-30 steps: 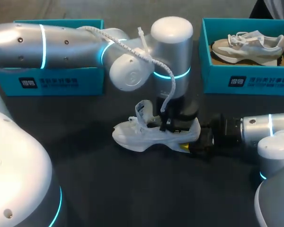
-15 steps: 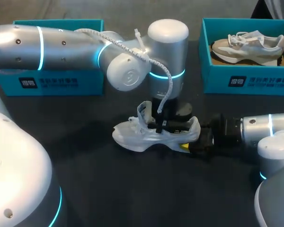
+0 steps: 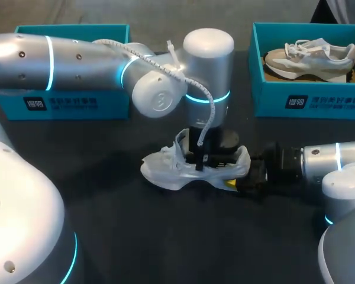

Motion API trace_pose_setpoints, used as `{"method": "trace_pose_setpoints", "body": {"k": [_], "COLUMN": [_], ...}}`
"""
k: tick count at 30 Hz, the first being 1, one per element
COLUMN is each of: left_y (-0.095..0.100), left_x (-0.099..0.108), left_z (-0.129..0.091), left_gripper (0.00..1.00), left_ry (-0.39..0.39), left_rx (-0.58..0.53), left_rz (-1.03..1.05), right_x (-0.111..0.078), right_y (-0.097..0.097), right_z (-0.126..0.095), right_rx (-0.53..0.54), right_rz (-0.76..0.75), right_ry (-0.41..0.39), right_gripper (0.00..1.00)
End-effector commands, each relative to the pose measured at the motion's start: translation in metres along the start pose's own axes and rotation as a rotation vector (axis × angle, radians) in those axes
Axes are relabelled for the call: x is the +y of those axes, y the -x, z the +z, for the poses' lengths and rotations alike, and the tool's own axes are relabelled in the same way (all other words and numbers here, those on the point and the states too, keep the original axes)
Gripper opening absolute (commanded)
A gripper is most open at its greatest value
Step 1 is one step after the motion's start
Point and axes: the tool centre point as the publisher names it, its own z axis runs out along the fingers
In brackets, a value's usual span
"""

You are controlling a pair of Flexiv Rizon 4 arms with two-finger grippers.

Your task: Take the shoe out of the shoebox, open the shoe tongue, remove and reinsert the insole, then place the shoe into the shoebox

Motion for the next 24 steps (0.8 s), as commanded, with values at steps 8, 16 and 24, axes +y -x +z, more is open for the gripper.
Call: {"method": "trace_pose_setpoints", "body": {"k": [8, 16, 24], "left_y": [-0.002, 0.007, 0.021], "left_x": [0.001, 0.0, -0.002], "left_z": [0.002, 0.006, 0.012], "left_gripper": [0.3, 0.43, 0.43], "left_ry": [-0.033, -0.031, -0.039], "left_rx": [-0.075, -0.129, -0.197], "left_rz": [-0.018, -0.031, -0.037], "right_x": [-0.002, -0.002, -0.002], "right_y": [0.0, 0.0, 0.0], "right_z": [0.001, 0.001, 0.001], "right_rx": [-0.001, -0.001, -0.001], "right_rz": [0.002, 0.002, 0.002], "right_ry": [-0.003, -0.003, -0.003], "right_gripper": [0.0, 0.0, 0.0]}}
